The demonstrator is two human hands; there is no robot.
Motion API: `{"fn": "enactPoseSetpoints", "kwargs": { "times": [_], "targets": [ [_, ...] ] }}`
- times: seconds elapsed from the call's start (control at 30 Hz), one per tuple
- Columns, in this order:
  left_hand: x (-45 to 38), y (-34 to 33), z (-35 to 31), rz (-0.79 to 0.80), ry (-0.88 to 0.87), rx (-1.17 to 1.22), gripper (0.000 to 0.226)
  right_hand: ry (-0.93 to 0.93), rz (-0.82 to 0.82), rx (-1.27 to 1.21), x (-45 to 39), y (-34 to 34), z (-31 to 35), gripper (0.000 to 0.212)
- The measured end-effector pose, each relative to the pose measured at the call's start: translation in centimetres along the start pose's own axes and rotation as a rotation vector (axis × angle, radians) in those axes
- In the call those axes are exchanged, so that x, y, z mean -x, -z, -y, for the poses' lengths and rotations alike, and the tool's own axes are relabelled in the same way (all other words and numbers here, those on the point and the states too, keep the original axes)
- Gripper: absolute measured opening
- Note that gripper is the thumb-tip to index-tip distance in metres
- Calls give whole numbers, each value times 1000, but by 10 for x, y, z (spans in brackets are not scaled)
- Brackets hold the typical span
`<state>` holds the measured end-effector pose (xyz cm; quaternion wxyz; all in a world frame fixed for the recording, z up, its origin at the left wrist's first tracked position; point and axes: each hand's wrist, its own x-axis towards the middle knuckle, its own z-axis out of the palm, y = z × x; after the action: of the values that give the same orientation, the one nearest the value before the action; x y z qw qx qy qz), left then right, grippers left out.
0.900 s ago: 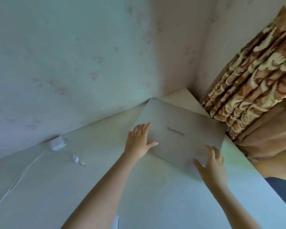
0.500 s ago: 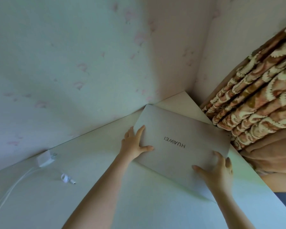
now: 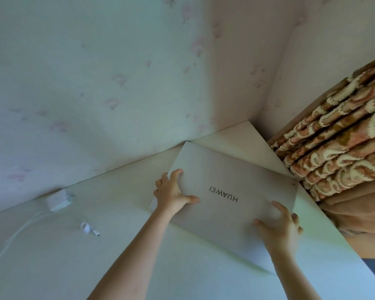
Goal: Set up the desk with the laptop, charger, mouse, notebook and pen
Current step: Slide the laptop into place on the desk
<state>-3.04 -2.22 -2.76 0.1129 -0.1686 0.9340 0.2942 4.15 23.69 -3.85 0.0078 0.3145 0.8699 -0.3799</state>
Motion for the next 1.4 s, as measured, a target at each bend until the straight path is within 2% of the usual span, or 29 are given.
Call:
{"fn": "enactPoseSetpoints", "kwargs": {
  "times": [0.17,0.43,0.67,1.03,1.23,1.4],
  "targets": [
    [19,20,37,-70,83,18,112,71,39,-1,24,-12,10,67],
    [74,68,109,-247,166,42,110,283,87,-5,75,-34,47,61],
    [155,116,197,-390,289,74,105,437,188,-20,157,-69,75,58],
    [308,161,357,-436,502,136,102,623,386,64,329,-133,78,53],
    [367,167,429,-429,547,133,101,647,379,142,411,-166,61,51],
    [395,152,463,-410,524,93,105,596,378,198,444,-173,31,52]
  ]
}}
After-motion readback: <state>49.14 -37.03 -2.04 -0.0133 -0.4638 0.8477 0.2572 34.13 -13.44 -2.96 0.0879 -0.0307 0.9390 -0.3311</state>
